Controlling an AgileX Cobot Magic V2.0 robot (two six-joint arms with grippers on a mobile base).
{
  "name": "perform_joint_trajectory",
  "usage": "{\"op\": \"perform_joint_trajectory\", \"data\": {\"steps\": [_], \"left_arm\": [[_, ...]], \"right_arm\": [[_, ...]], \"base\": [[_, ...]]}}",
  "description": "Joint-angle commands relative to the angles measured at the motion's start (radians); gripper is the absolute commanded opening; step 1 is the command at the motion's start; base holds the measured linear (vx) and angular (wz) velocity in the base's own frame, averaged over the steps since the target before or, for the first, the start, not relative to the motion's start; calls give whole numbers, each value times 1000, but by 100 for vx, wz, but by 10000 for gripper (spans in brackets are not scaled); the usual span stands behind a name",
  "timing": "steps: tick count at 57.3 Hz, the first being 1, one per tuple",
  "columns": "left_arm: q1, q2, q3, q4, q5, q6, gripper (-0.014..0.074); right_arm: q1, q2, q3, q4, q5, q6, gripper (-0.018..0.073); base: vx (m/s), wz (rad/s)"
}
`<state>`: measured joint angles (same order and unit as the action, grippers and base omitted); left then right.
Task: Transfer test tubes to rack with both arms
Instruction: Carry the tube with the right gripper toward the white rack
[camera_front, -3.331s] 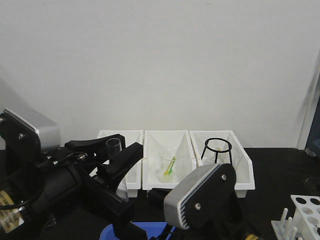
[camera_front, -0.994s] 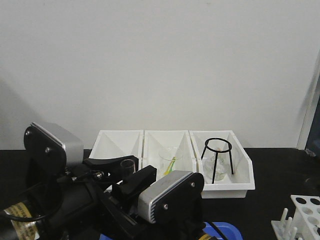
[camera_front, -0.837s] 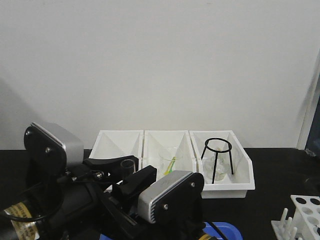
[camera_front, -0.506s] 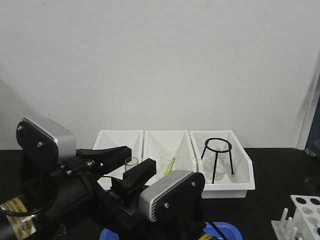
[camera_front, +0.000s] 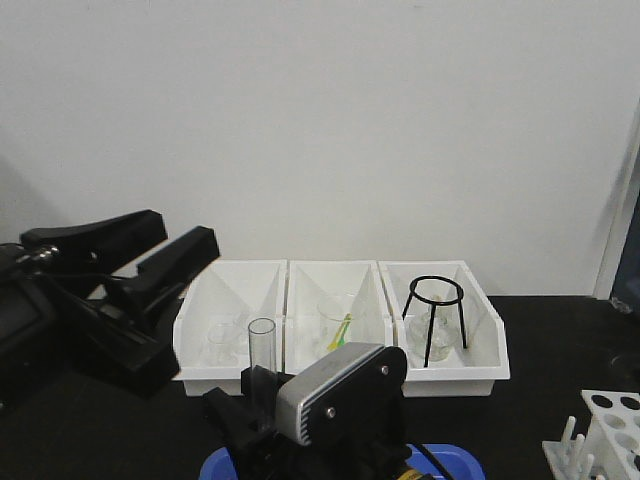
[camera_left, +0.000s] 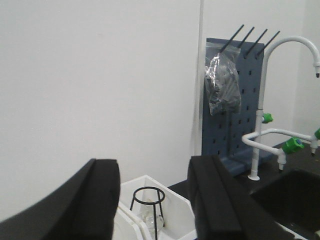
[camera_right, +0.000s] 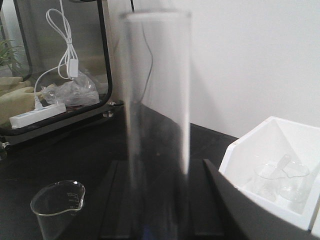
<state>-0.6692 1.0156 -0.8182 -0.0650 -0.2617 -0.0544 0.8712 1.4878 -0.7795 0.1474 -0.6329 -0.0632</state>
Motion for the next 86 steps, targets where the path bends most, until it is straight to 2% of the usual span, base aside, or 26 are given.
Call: {"op": "perform_joint_trajectory", "data": {"steps": [1, 9, 13, 17, 25, 33, 38, 51, 58, 74, 86], "left_arm": [[22, -50, -33, -7, -28, 1, 435], [44, -90, -32, -6, 41, 32, 435], [54, -109, -32, -6, 92, 60, 435], [65, -125, -32, -6, 150, 76, 435], [91, -149, -32, 0, 262, 79, 435], [101, -153, -32, 4, 329, 79, 435], [104, -153, -32, 4, 350, 79, 435], [104, -153, -32, 4, 365, 79, 435], [104, -153, -32, 3, 365, 79, 435], [104, -153, -32, 3, 365, 79, 435], [104, -153, -32, 3, 378, 79, 435]], "right_arm": [[-5, -33, -36, -6, -79, -2, -8], [-18, -33, -36, 8, -79, -9, -8], [-39, -41, -31, 49, -78, -8, -8], [-75, -58, -28, 92, -53, -12, -8], [-177, -119, -28, 92, 20, -62, -7], [-312, -212, -28, 91, 94, -65, -7], [-428, -276, -16, 91, 151, -63, -6], [-726, -477, 182, 88, 107, -58, -6], [-833, -542, 258, 88, 109, -58, -6], [-953, -520, 324, 83, 41, -62, -6], [-1004, -424, 324, 25, -37, -57, -6]], "base": [[0, 0], [0, 0], [0, 0], [0, 0], [0, 0], [0, 0], [0, 0], [0, 0], [0, 0], [0, 0], [0, 0]]}}
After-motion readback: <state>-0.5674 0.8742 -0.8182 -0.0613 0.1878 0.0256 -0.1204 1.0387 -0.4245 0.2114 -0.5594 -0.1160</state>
